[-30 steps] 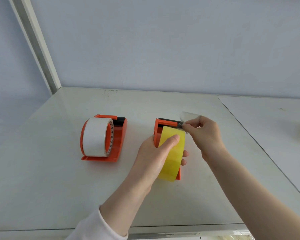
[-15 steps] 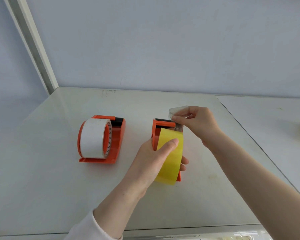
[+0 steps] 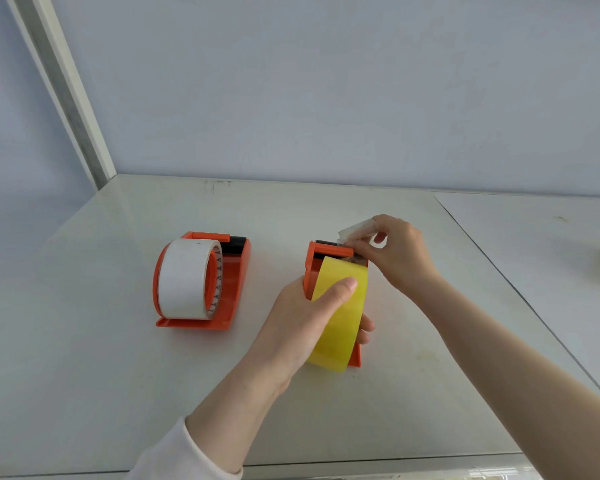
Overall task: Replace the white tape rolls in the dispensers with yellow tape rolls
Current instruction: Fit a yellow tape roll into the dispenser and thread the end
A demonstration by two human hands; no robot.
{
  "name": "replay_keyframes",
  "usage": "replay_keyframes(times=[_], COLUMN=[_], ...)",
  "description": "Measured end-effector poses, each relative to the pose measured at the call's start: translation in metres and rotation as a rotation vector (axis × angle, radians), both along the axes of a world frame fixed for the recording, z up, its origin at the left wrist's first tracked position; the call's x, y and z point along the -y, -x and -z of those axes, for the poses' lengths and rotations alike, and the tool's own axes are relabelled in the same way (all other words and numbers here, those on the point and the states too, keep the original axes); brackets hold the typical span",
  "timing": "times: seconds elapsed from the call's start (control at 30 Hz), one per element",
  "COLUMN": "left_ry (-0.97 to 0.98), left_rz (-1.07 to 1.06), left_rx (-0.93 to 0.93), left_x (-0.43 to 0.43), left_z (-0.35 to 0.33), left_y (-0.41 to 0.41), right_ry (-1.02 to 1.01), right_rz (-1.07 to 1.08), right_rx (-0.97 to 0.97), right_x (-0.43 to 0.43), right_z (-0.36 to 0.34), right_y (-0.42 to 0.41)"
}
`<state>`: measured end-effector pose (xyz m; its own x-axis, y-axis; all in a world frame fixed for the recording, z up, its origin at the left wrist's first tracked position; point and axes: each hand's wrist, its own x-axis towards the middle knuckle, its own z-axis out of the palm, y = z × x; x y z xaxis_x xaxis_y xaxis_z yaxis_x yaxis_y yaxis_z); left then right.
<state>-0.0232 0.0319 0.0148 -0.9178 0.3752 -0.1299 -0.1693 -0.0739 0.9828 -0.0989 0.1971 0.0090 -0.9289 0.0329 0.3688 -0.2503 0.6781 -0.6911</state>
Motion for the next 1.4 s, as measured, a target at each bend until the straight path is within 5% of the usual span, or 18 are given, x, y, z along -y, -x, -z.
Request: replay_keyframes(times=[0.47,0.73,1.03,1.4], left_ry=[0.035,0.047,0.068,0.053], left_rz=[0.037,0.046,0.071,0.112], left_rx=[-0.020,-0.016,-0.027,-0.037], left_x=[0.001,0.002,0.002,0.006], left_z=[0.000,-0.002,-0.002,-0.001], left_y=[-0.004,-0.001,0.003,0.002], right_ry=[0.054,-0.205,-0.219,0.226], right_rz=[-0.032,-0.098,-0.178,-0.175], right_rx=[0.098,0.051,0.112,0.423], right_x=[-0.003,-0.004,-0.013,-0.004], right_z=[-0.004,-0.013,-0.012,-0.022], right_y=[0.008,0.015,0.013,0.020])
